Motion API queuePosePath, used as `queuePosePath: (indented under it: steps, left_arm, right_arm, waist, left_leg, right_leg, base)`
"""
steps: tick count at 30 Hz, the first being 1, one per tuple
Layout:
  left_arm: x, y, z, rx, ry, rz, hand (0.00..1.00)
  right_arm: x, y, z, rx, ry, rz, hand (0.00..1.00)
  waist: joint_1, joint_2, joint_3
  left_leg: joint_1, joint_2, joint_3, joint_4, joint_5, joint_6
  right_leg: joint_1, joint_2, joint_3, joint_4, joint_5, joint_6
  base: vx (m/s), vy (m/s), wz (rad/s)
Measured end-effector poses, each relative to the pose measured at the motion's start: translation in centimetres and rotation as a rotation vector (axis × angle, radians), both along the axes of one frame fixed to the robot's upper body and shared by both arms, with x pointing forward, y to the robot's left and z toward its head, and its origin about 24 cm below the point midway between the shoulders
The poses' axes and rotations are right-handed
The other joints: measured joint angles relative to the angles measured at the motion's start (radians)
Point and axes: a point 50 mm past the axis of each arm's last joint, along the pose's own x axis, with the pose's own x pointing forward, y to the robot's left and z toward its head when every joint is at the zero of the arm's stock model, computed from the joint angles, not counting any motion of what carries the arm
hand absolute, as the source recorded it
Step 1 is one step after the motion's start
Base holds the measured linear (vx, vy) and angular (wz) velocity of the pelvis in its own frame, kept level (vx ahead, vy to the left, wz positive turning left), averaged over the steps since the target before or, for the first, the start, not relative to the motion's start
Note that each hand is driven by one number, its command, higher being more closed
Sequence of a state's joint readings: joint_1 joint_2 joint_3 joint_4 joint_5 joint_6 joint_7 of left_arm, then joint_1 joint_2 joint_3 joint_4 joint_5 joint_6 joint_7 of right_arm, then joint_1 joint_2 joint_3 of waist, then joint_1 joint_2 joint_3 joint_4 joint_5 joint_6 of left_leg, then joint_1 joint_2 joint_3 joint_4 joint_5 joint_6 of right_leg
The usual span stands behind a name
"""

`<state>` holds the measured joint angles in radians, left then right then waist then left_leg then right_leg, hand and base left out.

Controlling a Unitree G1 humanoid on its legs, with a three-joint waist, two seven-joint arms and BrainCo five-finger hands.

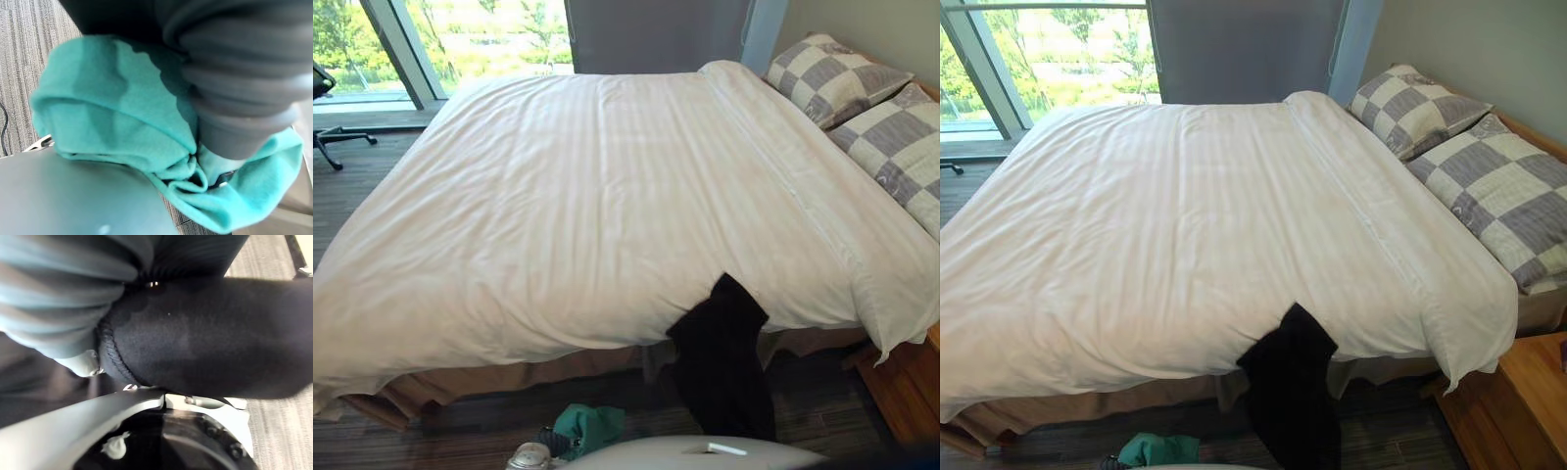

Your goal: Tidy the bed and pick cloth on bed and put in laundry

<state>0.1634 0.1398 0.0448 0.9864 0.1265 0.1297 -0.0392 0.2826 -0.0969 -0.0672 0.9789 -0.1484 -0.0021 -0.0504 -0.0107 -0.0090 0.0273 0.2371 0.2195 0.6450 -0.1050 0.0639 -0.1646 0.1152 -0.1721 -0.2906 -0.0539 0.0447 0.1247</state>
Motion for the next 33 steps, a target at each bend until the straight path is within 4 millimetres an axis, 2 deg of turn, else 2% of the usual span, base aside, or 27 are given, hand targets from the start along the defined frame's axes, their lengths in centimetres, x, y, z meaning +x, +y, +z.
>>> queuePosePath:
  steps: [2,4,5,7,8,9,10,12,15,16,17,18,19,20,21,22,23,24,25,26,27,28,29,30,31,32,33]
  left_arm:
    - [-0.1,-0.1,0.0,-0.003,0.002,0.011,1.00]
    - [-0.1,0.0,0.0,-0.002,0.000,0.027,1.00]
    - [-0.1,0.1,0.0,0.004,-0.002,0.027,1.00]
    - [-0.4,0.2,0.0,0.015,-0.009,0.051,1.00]
    - [-0.5,0.1,0.0,0.013,-0.014,0.068,1.00]
    - [-0.8,-0.1,-0.1,0.015,-0.020,0.096,1.00]
    - [-1.7,-0.2,-0.2,0.017,-0.011,0.131,1.00]
    - [-1.8,-0.1,-0.1,0.018,-0.017,0.170,1.00]
    - [-1.7,0.2,0.0,0.017,-0.047,0.237,1.00]
    - [-1.5,0.4,0.1,0.023,-0.060,0.247,1.00]
    - [-1.1,0.6,0.3,0.029,-0.079,0.248,1.00]
    - [-1.0,0.6,0.3,0.032,-0.088,0.253,1.00]
    - [-0.8,1.0,0.5,0.054,-0.104,0.286,1.00]
    - [-0.6,1.3,0.6,0.087,-0.113,0.301,1.00]
    - [-0.6,1.3,0.7,0.096,-0.118,0.309,1.00]
    - [-1.2,1.1,0.6,0.115,-0.113,0.322,1.00]
    - [-1.5,0.8,0.6,0.115,-0.111,0.326,1.00]
    - [-1.2,0.1,0.5,0.106,-0.118,0.329,1.00]
    - [-0.2,0.2,0.6,0.114,-0.147,0.342,1.00]
    - [0.0,0.6,0.7,0.123,-0.158,0.347,1.00]
    - [0.3,1.4,0.8,0.143,-0.157,0.336,1.00]
    - [0.3,1.8,0.9,0.155,-0.154,0.328,1.00]
    - [0.3,1.8,0.9,0.164,-0.153,0.304,1.00]
    - [0.2,1.6,0.9,0.162,-0.149,0.295,1.00]
    - [0.4,1.5,0.8,0.158,-0.149,0.275,1.00]
    - [1.1,0.8,0.8,0.135,-0.161,0.245,1.00]
    - [1.2,0.8,0.8,0.129,-0.165,0.237,1.00]
  right_arm:
    - [0.0,-0.1,0.0,0.000,0.007,0.006,1.00]
    - [-0.6,-0.1,-0.1,0.000,0.030,0.011,1.00]
    - [-0.6,0.0,-0.1,0.000,0.030,0.014,1.00]
    - [-1.8,0.0,-0.1,-0.008,0.069,0.048,1.00]
    - [-1.9,-0.2,-0.1,-0.013,0.073,0.068,1.00]
    - [-1.8,-0.5,0.0,-0.024,0.079,0.108,1.00]
    - [-1.6,-0.8,0.0,-0.038,0.087,0.150,1.00]
    - [-0.9,-1.0,0.0,-0.051,0.089,0.222,1.00]
    - [1.0,-1.0,0.0,-0.049,0.069,0.328,1.00]
    - [1.7,-0.8,0.0,-0.042,0.057,0.346,1.00]
    - [2.0,-0.5,0.0,-0.030,0.047,0.346,1.00]
    - [2.2,-0.4,0.1,-0.025,0.041,0.342,1.00]
    - [2.2,0.4,-0.1,-0.002,0.035,0.332,1.00]
    - [2.4,0.9,-0.1,0.011,0.027,0.328,1.00]
    - [2.6,0.8,-0.1,0.009,0.024,0.327,1.00]
    - [2.7,0.3,-0.1,-0.003,0.025,0.326,1.00]
    - [2.7,0.0,0.0,-0.010,0.026,0.323,1.00]
    - [2.6,-1.0,0.0,-0.025,0.035,0.293,1.00]
    - [3.9,-1.2,0.2,-0.028,0.007,0.262,1.00]
    - [4.7,-0.5,0.2,-0.012,-0.023,0.257,1.00]
    - [5.1,-0.1,0.2,0.003,-0.047,0.218,1.00]
    - [5.2,0.1,0.1,0.016,-0.053,0.186,1.00]
    - [5.2,0.0,0.2,0.017,-0.058,0.169,1.00]
    - [5.0,-0.5,0.2,0.010,-0.056,0.153,1.00]
    - [4.0,-1.2,0.1,0.005,-0.029,0.108,1.00]
    - [3.4,-1.4,0.0,0.016,-0.016,0.056,1.00]
    - [3.5,-2.1,0.2,0.004,-0.023,0.029,1.00]
  waist:
    - [-0.003,0.003,0.001]
    - [-0.009,0.004,0.000]
    - [-0.013,0.002,0.001]
    - [-0.026,-0.007,0.006]
    - [-0.021,-0.004,0.005]
    - [0.004,0.001,0.003]
    - [0.016,0.012,0.001]
    - [0.019,0.011,-0.002]
    - [0.025,0.013,-0.002]
    - [0.024,0.002,0.003]
    - [0.022,-0.011,0.011]
    - [0.022,-0.016,0.017]
    - [0.023,-0.048,0.017]
    - [0.026,-0.068,0.033]
    - [0.030,-0.066,0.041]
    - [0.028,-0.044,0.044]
    - [0.023,-0.028,0.043]
    - [0.012,0.010,0.053]
    - [0.015,0.010,0.067]
    - [0.009,-0.018,0.084]
    - [0.006,-0.029,0.088]
    - [0.008,-0.063,0.101]
    - [0.002,-0.064,0.107]
    - [-0.002,-0.045,0.108]
    - [-0.013,-0.024,0.112]
    - [-0.013,0.022,0.117]
    - [-0.010,0.030,0.124]
  left_leg:
    - [-0.008,-0.003,-0.028,0.000,0.002,0.003]
    - [-0.029,-0.006,-0.102,0.000,0.007,0.013]
    - [-0.040,-0.007,-0.132,0.000,0.009,0.017]
    - [-0.080,-0.028,-0.246,0.000,0.020,0.037]
    - [-0.083,-0.033,-0.258,0.000,0.022,0.039]
    - [-0.085,-0.042,-0.281,0.000,0.031,0.038]
    - [-0.097,-0.047,-0.309,0.000,0.037,0.038]
    - [-0.132,-0.048,-0.350,0.000,0.050,0.039]
    - [-0.211,-0.051,-0.410,0.000,0.099,0.063]
    - [-0.247,-0.065,-0.404,0.000,0.138,0.095]
    - [-0.280,-0.091,-0.334,-0.001,0.130,0.210]
    - [-0.283,-0.097,-0.278,0.001,0.088,0.283]
    - [-0.281,-0.104,-0.161,0.018,0.024,0.298]
    - [-0.293,-0.102,-0.059,0.114,0.003,0.282]
    - [-0.294,-0.104,-0.027,0.161,-0.001,0.277]
    - [-0.289,-0.114,-0.007,0.239,0.011,0.286]
    - [-0.289,-0.124,-0.006,0.236,-0.001,0.280]
    - [-0.297,-0.135,-0.055,0.193,0.010,0.278]
    - [-0.312,-0.162,-0.128,0.131,0.067,0.283]
    - [-0.325,-0.187,-0.145,0.106,0.073,0.288]
    - [-0.340,-0.183,-0.076,0.133,0.003,0.281]
    - [-0.339,-0.182,-0.003,0.171,-0.044,0.278]
    - [-0.322,-0.178,0.039,0.186,-0.054,0.276]
    - [-0.307,-0.171,0.050,0.176,-0.042,0.267]
    - [-0.288,-0.212,-0.012,0.136,-0.018,0.317]
    - [-0.282,-0.211,-0.081,0.111,-0.009,0.327]
    - [-0.274,-0.211,-0.117,0.097,-0.006,0.330]
  right_leg:
    - [-0.007,-0.008,-0.002,0.033,-0.023,0.004]
    - [-0.034,-0.017,0.017,0.154,-0.131,0.002]
    - [-0.040,-0.011,0.041,0.184,-0.166,-0.002]
    - [-0.037,-0.002,0.081,0.253,-0.258,-0.010]
    - [-0.035,-0.008,0.071,0.265,-0.268,-0.009]
    - [-0.025,-0.019,0.050,0.276,-0.280,-0.004]
    - [-0.020,-0.024,0.025,0.282,-0.287,-0.007]
    - [-0.020,-0.022,-0.002,0.282,-0.290,-0.014]
    - [-0.017,-0.018,-0.107,0.281,-0.293,-0.020]
    - [0.000,-0.025,-0.177,0.277,-0.294,-0.021]
    - [0.032,-0.048,-0.286,0.262,-0.293,-0.022]
    - [0.053,-0.050,-0.341,0.252,-0.292,-0.021]
    - [0.096,-0.072,-0.449,0.221,-0.282,-0.011]
    - [0.144,-0.105,-0.542,0.227,-0.276,-0.006]
    - [0.165,-0.117,-0.579,0.241,-0.276,-0.006]
    - [0.198,-0.123,-0.619,0.284,-0.279,-0.013]
    - [0.209,-0.124,-0.629,0.316,-0.283,-0.020]
    - [0.195,-0.136,-0.620,0.415,-0.326,-0.044]
    - [0.162,-0.081,-0.587,0.281,-0.333,-0.049]
    - [0.146,-0.070,-0.579,0.206,-0.275,-0.041]
    - [0.181,-0.073,-0.672,0.167,-0.246,0.028]
    - [0.201,-0.105,-0.745,0.176,-0.235,0.033]
    - [0.232,-0.120,-0.789,0.200,-0.229,0.037]
    - [0.251,-0.118,-0.813,0.219,-0.225,0.037]
    - [0.276,-0.136,-0.846,0.272,-0.202,0.022]
    - [0.275,-0.136,-0.845,0.313,-0.208,0.006]
    - [0.275,-0.117,-0.843,0.282,-0.221,0.016]
  base:
    - [-0.02,-0.017,0.32]
    - [-0.01,-0.036,0.82]
    - [0.00,-0.081,1.22]
    - [0.02,-0.105,1.58]
    - [0.04,-0.063,1.20]
    - [0.06,-0.041,0.66]
    - [0.05,-0.035,0.76]
    - [0.04,-0.050,0.71]
    - [0.01,-0.080,1.07]
    - [-0.04,-0.045,1.75]
    - [-0.04,-0.030,1.94]
    - [-0.05,0.017,2.26]
    - [0.02,0.052,2.31]
    - [0.05,0.072,2.32]
    - [0.10,0.102,2.35]
    - [0.09,0.107,1.97]
    - [0.10,0.165,2.62]
    - [0.03,0.124,2.38]
    - [-0.02,0.062,2.20]
    - [-0.08,0.013,1.92]
    - [-0.05,0.020,1.73]
    - [0.01,0.078,1.84]
    - [0.07,0.074,1.40]
    - [0.14,0.116,1.69]
    - [0.16,0.153,1.86]
    - [0.15,0.158,1.87]
    - [0.11,0.150,1.32]
